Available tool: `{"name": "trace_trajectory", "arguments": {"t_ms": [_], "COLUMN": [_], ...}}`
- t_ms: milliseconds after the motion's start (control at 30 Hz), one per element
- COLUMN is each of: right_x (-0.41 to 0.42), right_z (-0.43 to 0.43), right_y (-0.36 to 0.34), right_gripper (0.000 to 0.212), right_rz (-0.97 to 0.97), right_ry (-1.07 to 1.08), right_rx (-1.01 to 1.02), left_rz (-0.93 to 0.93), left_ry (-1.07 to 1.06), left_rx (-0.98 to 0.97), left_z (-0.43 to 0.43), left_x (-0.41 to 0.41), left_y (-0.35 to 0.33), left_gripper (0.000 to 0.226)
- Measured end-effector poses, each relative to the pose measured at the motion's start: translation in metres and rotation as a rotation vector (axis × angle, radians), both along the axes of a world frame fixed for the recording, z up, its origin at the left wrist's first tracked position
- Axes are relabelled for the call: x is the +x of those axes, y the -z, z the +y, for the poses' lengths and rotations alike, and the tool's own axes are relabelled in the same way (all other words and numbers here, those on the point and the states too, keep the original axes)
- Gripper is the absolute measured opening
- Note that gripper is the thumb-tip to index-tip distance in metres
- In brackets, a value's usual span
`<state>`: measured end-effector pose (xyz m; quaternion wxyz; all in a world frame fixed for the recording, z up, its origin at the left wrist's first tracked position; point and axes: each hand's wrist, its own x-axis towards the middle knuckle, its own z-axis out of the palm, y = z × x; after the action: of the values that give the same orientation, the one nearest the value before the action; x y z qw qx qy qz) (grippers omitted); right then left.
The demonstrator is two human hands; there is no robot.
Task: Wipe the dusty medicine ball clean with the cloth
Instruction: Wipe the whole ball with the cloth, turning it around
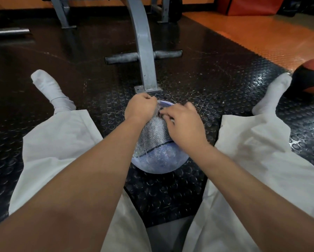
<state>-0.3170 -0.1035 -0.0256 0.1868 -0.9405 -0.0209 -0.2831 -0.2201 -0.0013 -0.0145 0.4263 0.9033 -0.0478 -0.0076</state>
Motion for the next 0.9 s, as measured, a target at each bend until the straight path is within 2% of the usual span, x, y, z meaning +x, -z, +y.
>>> {"name": "trace_trajectory", "arguments": {"t_ms": [133,333,400,467,600,667,800,900], "right_x": [-0.024,0.029,0.036,0.028,-0.02,-0.035,-0.024,0.005], "right_z": [-0.008,-0.012,-0.008,-0.001,0.009,0.005,-0.005,-0.006], "right_y": [0.01,-0.021,-0.024,-0.019,0.013,0.026,0.009,-0.009], "right_gripper": [0.016,0.021,0.022,0.023,0.02,0.019,0.015,0.016], "right_rz": [-0.064,0.192,0.215,0.164,-0.104,-0.147,-0.05,0.084], "right_ry": [-0.083,0.054,0.063,0.055,0.007,-0.039,-0.007,0.058], "right_rx": [0.017,0.083,0.09,0.058,0.091,0.048,0.095,0.151], "left_rz": [0.011,-0.014,-0.017,-0.012,0.027,0.024,-0.049,-0.069], "left_ry": [0.039,0.013,-0.023,-0.048,-0.024,0.008,0.102,0.166], "left_rx": [0.015,-0.008,-0.012,-0.013,-0.024,-0.011,0.064,0.092], "left_z": [-0.004,-0.002,0.0,0.002,0.003,0.001,-0.005,-0.005], "left_x": [0.0,-0.008,-0.009,-0.007,-0.001,-0.002,-0.012,-0.015], "left_y": [0.0,0.005,0.005,0.004,0.003,0.003,0.004,0.011], "left_gripper": [0.023,0.021,0.019,0.016,0.018,0.019,0.019,0.03]}}
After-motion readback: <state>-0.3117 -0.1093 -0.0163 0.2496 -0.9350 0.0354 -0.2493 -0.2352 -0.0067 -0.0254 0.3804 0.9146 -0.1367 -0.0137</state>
